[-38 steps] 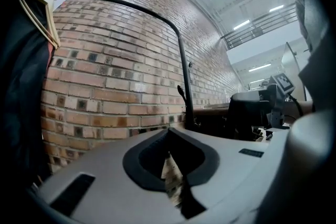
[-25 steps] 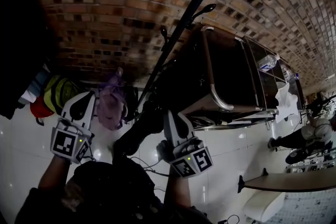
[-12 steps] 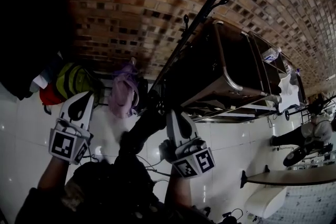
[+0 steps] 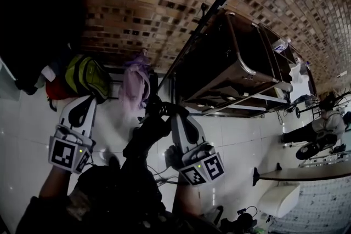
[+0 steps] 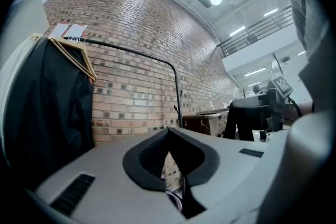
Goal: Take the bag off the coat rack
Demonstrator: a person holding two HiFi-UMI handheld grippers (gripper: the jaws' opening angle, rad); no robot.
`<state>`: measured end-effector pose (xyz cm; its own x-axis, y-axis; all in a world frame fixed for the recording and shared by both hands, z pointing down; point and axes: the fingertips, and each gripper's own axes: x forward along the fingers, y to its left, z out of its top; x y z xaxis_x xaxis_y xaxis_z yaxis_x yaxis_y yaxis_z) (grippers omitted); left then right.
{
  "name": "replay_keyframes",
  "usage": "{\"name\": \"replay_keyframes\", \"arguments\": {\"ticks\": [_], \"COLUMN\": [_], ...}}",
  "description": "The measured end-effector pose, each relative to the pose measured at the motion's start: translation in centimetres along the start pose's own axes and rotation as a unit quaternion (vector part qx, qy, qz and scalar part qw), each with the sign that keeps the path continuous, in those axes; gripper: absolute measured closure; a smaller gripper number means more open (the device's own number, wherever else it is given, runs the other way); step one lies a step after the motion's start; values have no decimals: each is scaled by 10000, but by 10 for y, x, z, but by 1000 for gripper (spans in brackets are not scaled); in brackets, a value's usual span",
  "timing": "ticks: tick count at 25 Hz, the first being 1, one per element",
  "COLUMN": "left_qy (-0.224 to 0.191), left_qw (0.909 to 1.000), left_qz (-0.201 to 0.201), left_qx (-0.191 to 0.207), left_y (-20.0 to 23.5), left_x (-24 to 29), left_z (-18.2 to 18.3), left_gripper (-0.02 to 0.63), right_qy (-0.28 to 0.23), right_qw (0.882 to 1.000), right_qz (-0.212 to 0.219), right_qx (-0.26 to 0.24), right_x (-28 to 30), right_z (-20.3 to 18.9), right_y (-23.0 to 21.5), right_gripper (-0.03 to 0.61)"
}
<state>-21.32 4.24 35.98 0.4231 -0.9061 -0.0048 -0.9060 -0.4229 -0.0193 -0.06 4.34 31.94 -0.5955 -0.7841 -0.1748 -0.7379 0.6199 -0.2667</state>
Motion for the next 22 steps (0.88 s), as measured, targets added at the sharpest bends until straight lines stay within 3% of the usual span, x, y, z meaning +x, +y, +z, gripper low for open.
{"name": "replay_keyframes", "arguments": {"ticks": [10,22], "left_qy": [-203,-190], "left_qw": [9995,9995], "left_qz": [-212,-236], "left_qx": [-127,-125], "left_y": [-10,-16], "left_x": [-32,-42], "left_z": [6,9], "left_gripper": [578,578], "right_qy": [-56,12], "right_qw": [10000,10000], "right_qz": [-51,-33], "right_qx": [-10,-30], "right_x": [-28,-35], "right_z": [-3,-5], "right_y": [42,52], "right_gripper": [554,553]}}
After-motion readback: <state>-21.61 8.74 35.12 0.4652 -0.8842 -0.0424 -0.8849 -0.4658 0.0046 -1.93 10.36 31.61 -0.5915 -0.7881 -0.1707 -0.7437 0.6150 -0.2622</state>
